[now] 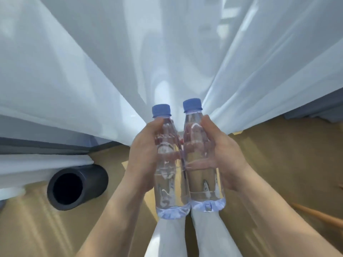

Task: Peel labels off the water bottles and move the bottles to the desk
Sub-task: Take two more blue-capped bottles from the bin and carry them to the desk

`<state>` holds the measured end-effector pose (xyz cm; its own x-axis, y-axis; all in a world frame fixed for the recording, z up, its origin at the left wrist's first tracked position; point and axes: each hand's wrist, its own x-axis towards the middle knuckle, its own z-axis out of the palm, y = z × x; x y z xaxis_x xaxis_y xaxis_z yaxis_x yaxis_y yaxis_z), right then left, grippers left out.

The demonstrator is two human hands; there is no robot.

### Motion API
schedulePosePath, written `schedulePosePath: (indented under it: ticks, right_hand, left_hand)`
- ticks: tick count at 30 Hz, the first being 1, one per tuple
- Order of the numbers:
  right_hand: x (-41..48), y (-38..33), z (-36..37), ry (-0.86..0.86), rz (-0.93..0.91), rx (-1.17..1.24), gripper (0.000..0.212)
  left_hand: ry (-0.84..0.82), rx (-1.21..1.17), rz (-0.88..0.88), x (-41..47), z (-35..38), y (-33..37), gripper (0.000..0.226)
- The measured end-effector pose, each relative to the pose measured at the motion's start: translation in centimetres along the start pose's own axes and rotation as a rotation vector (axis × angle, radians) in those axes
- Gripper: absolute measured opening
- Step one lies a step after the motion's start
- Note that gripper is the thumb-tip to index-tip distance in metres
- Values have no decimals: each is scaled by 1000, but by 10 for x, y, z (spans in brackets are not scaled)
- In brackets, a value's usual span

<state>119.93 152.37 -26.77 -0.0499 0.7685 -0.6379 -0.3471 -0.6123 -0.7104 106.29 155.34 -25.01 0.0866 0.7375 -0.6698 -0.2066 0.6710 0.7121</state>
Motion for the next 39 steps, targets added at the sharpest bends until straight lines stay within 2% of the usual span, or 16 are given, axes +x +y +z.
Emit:
schedulePosePath:
  ticks: [2, 6, 9, 11, 14, 17, 20, 25, 32, 39]
  right_hand:
    - [-18, -26, 20, -37, -23, 3, 44]
    - [-45, -67, 61, -150, -50, 25, 35]
    - [-63, -92, 89, -272, -80, 46, 35]
    - [-77, -106, 110, -370, -118, -1, 36]
    - [-99, -117, 141, -499, -180, -91, 32]
    - [-125, -117, 170, -606, -231, -160, 44]
    - [-153, -107, 190, -717, -284, -253, 49]
    - [-191, -73, 189, -866, -316, -359, 44]
    - [-246, 7, 197, -1090, -140, -395, 42]
    - [-321, 72, 235, -1294, -51, -494, 46]
  left_hand:
    - [-60, -81, 14, -29, -2, 27, 22]
    - [-94, -154, 99, -70, -26, 63, 26]
    - [-155, -249, 114, -103, -42, 92, 49]
    - [-216, -310, 187, -128, -54, 108, 46]
    - [-209, -381, 310, -169, -70, 123, 45]
    - [-41, -408, 485, -212, -84, 125, 57]
    - [174, -380, 636, -252, -96, 112, 47]
    - [499, -281, 690, -313, -90, 69, 38]
    - [831, -345, 732, -394, -87, -13, 46]
    - [992, -450, 838, -476, -126, -82, 36]
